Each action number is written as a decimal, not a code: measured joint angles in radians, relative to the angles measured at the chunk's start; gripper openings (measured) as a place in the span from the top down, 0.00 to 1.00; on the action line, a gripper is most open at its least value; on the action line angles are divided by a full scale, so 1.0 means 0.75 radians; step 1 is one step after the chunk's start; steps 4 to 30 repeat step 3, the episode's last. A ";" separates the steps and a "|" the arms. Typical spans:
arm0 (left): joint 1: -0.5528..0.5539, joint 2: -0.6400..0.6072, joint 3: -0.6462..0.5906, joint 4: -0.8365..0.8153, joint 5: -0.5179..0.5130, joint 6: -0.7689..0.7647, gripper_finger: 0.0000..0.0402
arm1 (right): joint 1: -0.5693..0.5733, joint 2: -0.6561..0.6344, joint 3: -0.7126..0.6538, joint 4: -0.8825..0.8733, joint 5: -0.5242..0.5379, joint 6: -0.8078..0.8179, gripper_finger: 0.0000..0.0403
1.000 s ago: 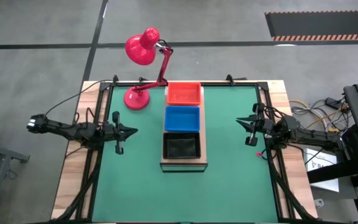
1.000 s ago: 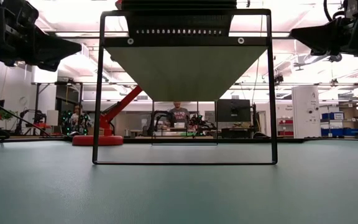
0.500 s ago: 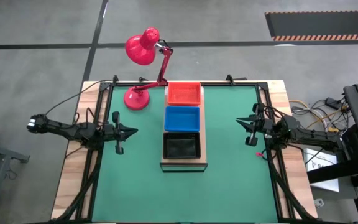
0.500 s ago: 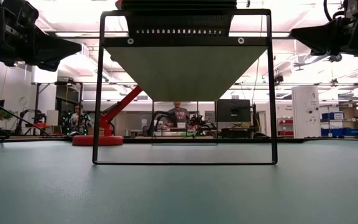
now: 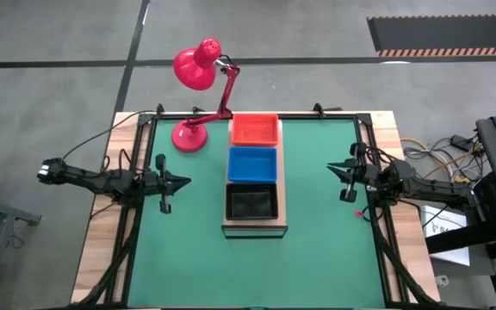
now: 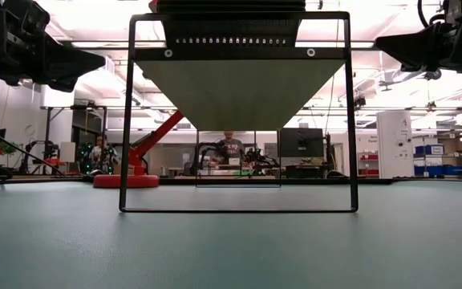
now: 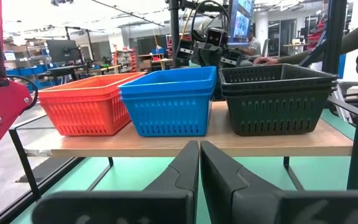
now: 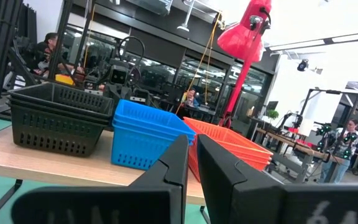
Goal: Stack baskets on shelf by color
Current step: Return to Home Position
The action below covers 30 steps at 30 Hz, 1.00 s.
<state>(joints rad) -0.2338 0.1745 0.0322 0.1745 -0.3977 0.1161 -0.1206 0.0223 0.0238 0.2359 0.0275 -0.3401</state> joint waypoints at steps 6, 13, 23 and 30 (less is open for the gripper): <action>0.000 0.000 0.000 0.000 0.000 0.000 1.00 | 0.000 0.001 0.000 0.000 0.000 0.000 0.93; 0.000 0.000 0.000 0.000 0.000 0.000 1.00 | 0.000 0.001 0.000 0.000 0.000 0.000 0.93; 0.000 0.000 0.000 0.000 0.000 0.000 1.00 | 0.000 0.001 0.000 0.000 0.000 0.000 0.93; 0.000 0.000 0.000 0.000 0.000 0.000 1.00 | 0.000 0.001 0.000 0.000 0.000 0.000 0.93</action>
